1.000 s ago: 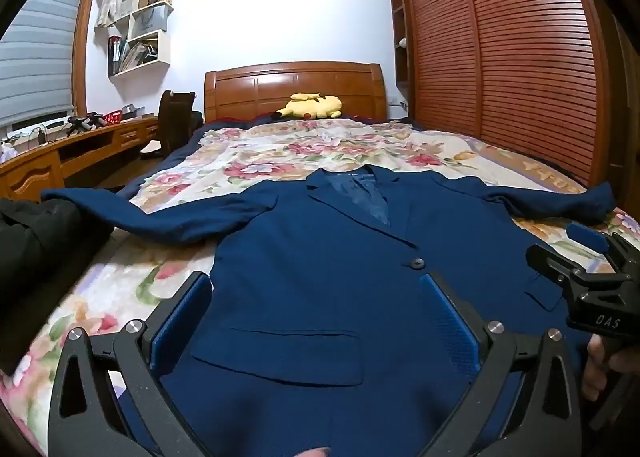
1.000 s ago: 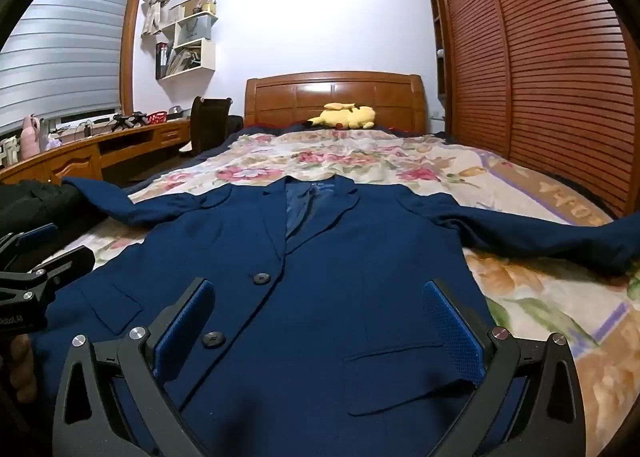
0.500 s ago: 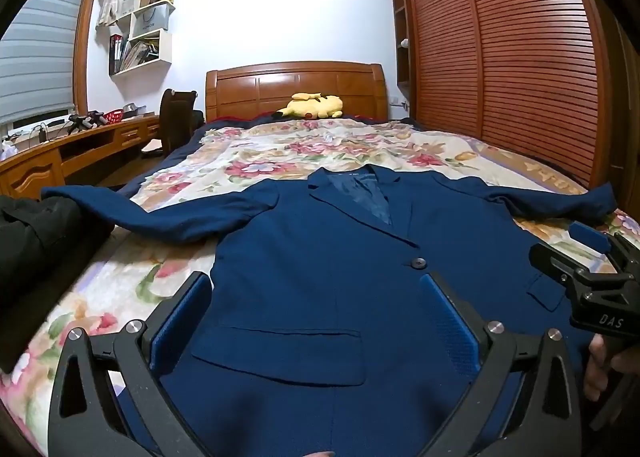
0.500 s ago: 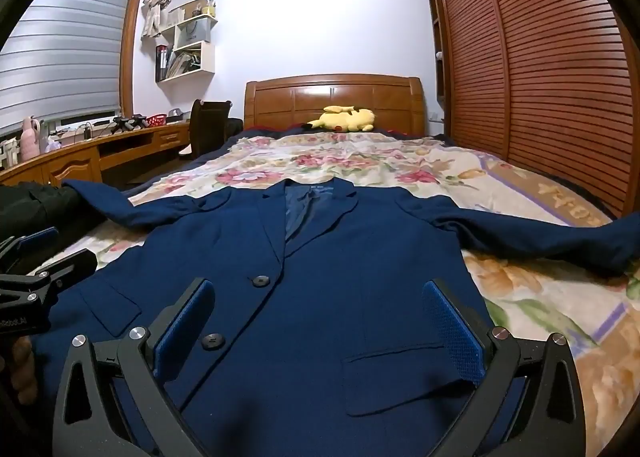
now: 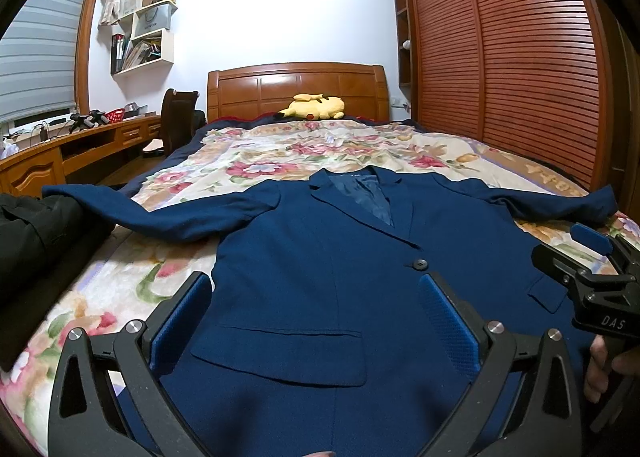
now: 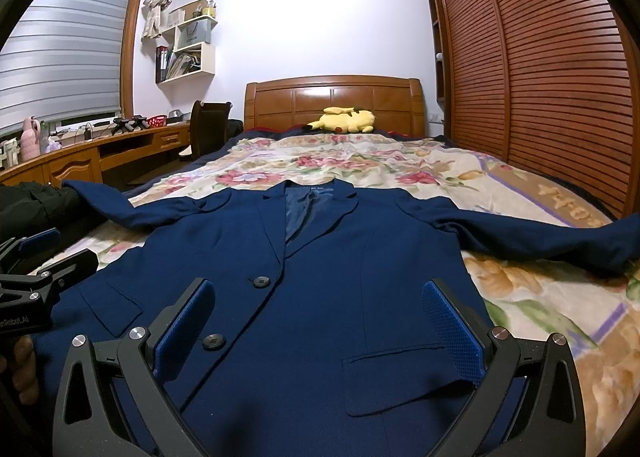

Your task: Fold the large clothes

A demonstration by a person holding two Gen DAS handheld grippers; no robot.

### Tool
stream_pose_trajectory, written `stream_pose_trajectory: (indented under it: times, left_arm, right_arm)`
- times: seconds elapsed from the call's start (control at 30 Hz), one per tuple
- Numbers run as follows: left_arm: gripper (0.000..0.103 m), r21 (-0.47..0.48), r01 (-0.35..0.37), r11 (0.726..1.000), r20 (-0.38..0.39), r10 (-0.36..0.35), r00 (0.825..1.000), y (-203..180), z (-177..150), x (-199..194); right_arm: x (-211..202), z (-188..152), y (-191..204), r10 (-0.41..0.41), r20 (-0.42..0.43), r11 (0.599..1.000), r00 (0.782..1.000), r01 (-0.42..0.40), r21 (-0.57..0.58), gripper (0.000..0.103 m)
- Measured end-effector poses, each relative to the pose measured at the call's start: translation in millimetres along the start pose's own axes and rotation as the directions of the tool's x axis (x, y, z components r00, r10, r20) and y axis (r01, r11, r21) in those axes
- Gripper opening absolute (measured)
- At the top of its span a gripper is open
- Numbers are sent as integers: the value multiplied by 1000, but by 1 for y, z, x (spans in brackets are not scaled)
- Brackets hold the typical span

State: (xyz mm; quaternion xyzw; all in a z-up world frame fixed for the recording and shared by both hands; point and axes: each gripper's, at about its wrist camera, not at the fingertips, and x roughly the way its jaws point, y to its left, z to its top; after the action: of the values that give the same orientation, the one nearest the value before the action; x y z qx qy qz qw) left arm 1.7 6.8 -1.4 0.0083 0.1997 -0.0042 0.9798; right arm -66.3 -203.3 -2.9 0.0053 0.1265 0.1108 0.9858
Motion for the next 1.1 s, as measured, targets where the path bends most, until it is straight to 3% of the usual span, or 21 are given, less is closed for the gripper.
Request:
stream_pose_trajectory:
  times: [1.1]
  left_arm:
    - [103, -9, -5, 1000, 5, 5, 1000, 2, -1, 0]
  right_arm:
    - [-1, 0, -3, 4, 5, 1000, 1000, -4, 4, 103]
